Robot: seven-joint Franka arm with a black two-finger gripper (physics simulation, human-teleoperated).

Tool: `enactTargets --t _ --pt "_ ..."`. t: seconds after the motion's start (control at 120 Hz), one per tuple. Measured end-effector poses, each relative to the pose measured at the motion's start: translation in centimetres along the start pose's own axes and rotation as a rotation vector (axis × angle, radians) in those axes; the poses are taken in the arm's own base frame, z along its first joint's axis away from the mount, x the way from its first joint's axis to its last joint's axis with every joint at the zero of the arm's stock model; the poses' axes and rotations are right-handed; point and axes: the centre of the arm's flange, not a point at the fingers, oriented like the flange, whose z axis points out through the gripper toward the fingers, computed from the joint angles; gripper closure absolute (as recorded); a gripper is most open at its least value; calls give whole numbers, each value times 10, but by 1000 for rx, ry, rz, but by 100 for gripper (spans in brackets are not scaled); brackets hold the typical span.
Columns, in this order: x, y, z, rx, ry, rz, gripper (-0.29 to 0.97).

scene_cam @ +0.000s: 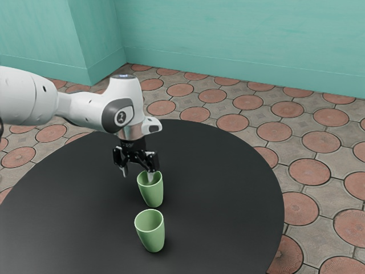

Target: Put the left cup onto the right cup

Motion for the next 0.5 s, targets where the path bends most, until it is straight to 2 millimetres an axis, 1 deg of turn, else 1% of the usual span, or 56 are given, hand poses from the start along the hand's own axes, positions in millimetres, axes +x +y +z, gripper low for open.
enactTargets --t 0.275,0.5 --pt "0 3 0 0 2 5 21" --pt "0 5 0 0 4 8 28"
